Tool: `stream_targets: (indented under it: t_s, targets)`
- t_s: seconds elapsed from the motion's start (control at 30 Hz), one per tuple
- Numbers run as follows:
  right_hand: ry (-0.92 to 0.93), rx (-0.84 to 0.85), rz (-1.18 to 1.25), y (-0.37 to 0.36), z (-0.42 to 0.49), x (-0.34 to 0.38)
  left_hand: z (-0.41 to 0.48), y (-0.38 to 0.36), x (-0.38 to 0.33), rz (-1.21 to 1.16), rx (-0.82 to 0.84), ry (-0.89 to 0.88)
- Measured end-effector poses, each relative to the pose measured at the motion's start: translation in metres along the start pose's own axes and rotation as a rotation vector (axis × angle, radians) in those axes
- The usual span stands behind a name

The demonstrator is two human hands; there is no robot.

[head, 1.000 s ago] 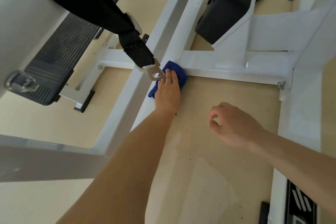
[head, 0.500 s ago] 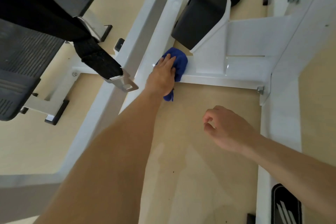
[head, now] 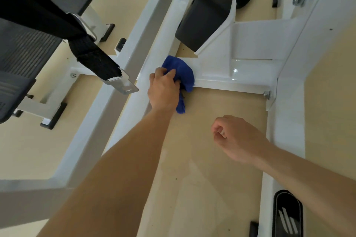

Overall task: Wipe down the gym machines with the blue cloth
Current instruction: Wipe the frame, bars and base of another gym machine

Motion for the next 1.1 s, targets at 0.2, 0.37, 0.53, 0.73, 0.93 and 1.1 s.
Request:
stream_targets:
  t_s: [0.2, 0.37, 0.53, 0.73, 0.93, 1.1]
  targets:
    - [0.031, 0.019, 0.023, 0.003, -0.006, 0.001, -0.006, -0.006, 0.004, -0.100, -0.042, 0.336]
    - [0.037, 0.024, 0.010, 0.003, -0.014, 0.001, -0.013, -0.020, -0.024, -0.244, 0.070, 0.446]
    - [0.076, -0.025, 0.003, 0.020, -0.015, 0.003, -0.028, -0.036, -0.062, -0.308, 0.155, 0.377]
    - [0.199, -0.245, -0.230, 0.069, -0.028, -0.017, -0.057, -0.039, -0.141, -0.472, 0.182, 0.186]
    - [0.216, -0.348, -0.361, 0.099, -0.040, -0.047, -0.064, -0.035, -0.164, -0.532, 0.333, 0.044]
    - [0.212, -0.402, -0.384, 0.111, -0.046, -0.053, -0.068, -0.005, -0.147, -0.498, 0.393, -0.023]
Point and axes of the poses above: each hand's wrist, its own z-axis towards the middle knuckle, its own y-axis out of the back of the hand, x = y × z, the point moved 6 cm from there along z, towards the middle knuckle, and after that the axes turned 8 degrees about -x, right-handed, at the moved point
